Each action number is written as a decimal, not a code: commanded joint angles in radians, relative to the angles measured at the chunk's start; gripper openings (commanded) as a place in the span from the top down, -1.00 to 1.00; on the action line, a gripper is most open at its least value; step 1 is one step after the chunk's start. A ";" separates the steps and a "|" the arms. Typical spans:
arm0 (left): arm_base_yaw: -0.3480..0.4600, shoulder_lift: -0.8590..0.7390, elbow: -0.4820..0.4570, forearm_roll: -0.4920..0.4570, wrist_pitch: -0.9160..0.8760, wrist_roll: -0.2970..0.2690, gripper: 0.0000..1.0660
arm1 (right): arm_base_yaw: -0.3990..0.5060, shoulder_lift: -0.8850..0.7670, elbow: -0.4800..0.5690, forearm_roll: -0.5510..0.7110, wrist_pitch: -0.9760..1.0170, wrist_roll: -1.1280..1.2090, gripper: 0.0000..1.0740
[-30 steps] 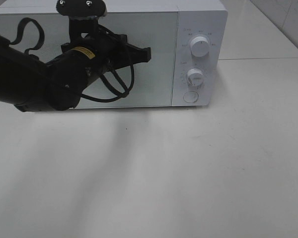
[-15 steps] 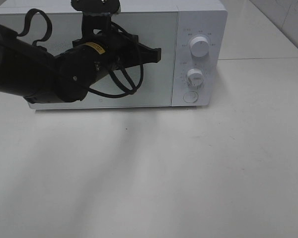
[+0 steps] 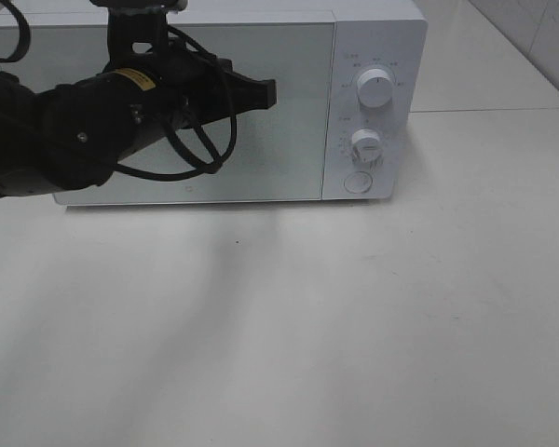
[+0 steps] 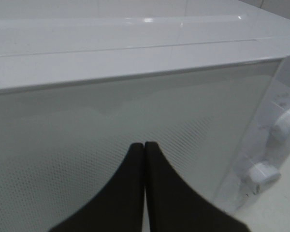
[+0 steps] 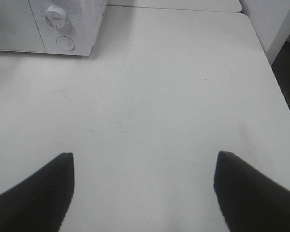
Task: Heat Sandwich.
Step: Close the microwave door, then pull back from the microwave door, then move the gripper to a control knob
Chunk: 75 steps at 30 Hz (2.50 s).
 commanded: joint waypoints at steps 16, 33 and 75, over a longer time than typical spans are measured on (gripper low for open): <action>-0.006 -0.226 0.035 0.051 0.740 -0.008 -0.91 | -0.006 -0.027 0.003 -0.002 -0.009 0.013 -0.42; 0.182 -0.448 0.035 0.331 1.372 -0.165 -0.91 | -0.006 -0.027 0.003 -0.002 -0.009 0.013 -0.42; 0.779 -1.383 0.338 0.454 1.705 -0.209 -0.91 | -0.006 -0.027 0.003 -0.002 -0.009 0.013 -0.42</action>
